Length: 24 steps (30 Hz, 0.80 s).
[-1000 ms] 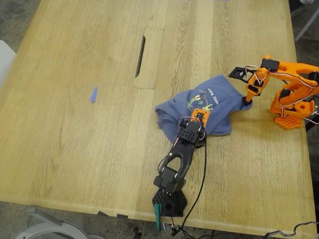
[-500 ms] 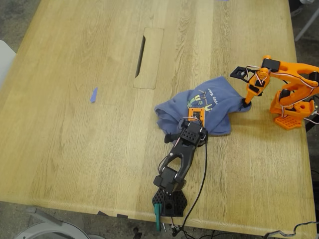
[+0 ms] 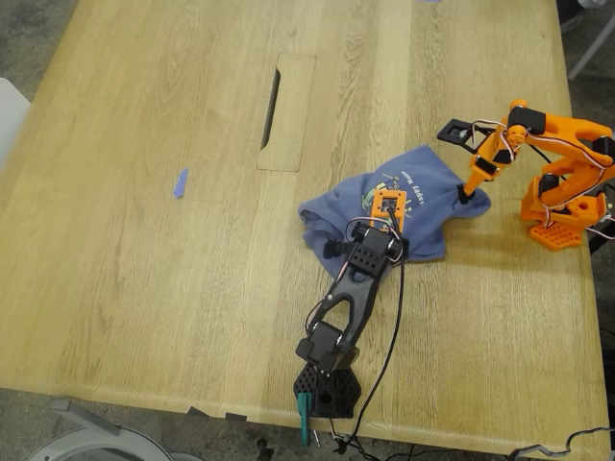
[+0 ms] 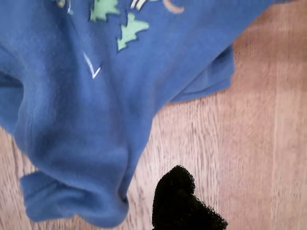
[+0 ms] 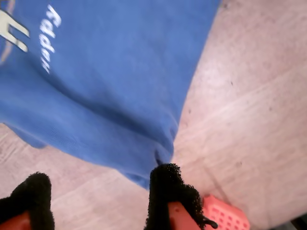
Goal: Fold a T-shirt
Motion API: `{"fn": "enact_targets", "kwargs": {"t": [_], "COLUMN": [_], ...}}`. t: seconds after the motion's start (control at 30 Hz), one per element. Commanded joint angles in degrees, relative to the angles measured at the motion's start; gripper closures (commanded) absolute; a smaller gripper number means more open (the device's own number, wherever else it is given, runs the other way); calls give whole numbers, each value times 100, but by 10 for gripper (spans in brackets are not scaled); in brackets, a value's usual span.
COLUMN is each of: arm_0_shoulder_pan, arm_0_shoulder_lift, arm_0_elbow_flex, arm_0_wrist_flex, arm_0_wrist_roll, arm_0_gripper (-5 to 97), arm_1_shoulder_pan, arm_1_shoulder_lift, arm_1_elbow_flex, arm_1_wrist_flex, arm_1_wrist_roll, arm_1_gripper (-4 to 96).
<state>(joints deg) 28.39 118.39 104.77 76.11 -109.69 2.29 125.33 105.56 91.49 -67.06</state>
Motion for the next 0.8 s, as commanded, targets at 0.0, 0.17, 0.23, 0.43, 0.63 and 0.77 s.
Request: {"fn": "enact_targets", "kwargs": {"t": [0.0, 0.17, 0.23, 0.43, 0.63, 0.77], "arm_0_shoulder_pan": [-202, -589, -773, -1178, -1573, -1854], "arm_0_shoulder_lift": [-70, -615, -809, -1151, -1661, -2215], "arm_0_elbow_flex": [-439, -378, -272, -123, 88, 167], "arm_0_wrist_flex": [-554, -1846, -2540, -3226, -4096, -4597], "arm_0_wrist_roll": [193, 466, 580, 589, 606, 598], "arm_0_gripper": [256, 469, 592, 875, 904, 904], "arm_1_shoulder_pan": [149, 264, 211, 97, -281, -369], "arm_1_shoulder_lift": [-97, -563, -686, -1257, -1828, -1714], "arm_1_elbow_flex": [-237, -149, -88, -158, 0, 773], "arm_1_wrist_flex": [-501, -1433, -1854, -2821, -3489, -3630], "arm_1_wrist_roll": [-167, -519, -545, -650, -571, -483], "arm_1_gripper": [637, 798, 910, 911, 911, 911]}}
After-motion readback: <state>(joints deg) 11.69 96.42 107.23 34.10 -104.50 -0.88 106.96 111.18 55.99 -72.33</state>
